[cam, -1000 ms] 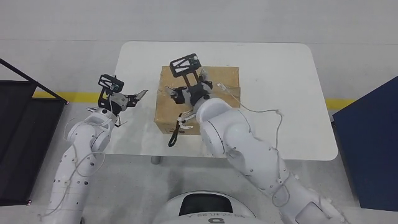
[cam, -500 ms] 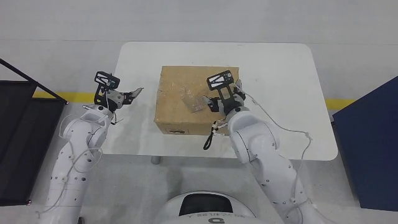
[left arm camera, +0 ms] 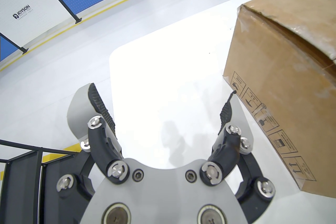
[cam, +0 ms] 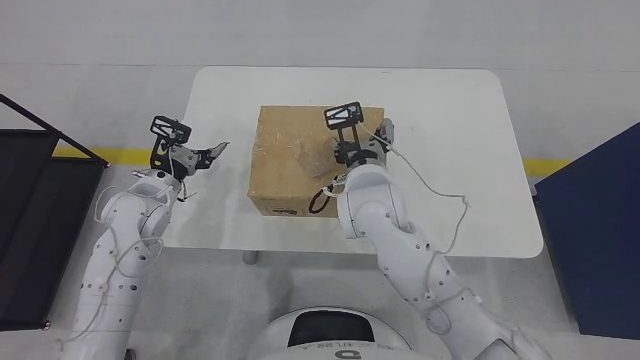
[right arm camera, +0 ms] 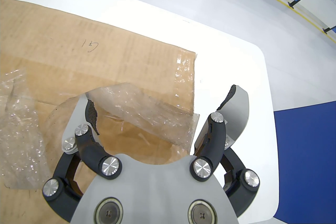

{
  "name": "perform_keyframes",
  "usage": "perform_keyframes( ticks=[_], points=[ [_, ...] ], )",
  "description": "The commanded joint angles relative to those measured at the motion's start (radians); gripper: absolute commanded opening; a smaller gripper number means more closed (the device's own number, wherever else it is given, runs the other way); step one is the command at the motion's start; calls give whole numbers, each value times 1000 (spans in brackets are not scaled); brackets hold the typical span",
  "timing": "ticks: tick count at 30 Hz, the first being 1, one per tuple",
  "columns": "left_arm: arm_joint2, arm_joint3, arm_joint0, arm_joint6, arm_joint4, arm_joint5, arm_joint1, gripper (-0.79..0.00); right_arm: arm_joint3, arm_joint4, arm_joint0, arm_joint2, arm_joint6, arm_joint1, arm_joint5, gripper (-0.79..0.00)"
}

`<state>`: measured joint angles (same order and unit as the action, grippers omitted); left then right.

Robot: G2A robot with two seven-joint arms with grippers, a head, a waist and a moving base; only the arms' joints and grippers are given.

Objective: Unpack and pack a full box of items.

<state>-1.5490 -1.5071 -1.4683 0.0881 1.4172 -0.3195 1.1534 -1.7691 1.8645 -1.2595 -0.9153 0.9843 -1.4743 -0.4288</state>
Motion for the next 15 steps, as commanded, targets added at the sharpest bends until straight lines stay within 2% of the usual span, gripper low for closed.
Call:
perform_keyframes(
  ticks=[1,15],
  points=[
    [-4,1,-1,1,-3,-2,-1,0,-1,6,0,-2,6,-3,0,0],
    [-12,0,6,15,9,-14,-6,0,-35,183,-48,-31,164,-23,-14,0]
  ],
)
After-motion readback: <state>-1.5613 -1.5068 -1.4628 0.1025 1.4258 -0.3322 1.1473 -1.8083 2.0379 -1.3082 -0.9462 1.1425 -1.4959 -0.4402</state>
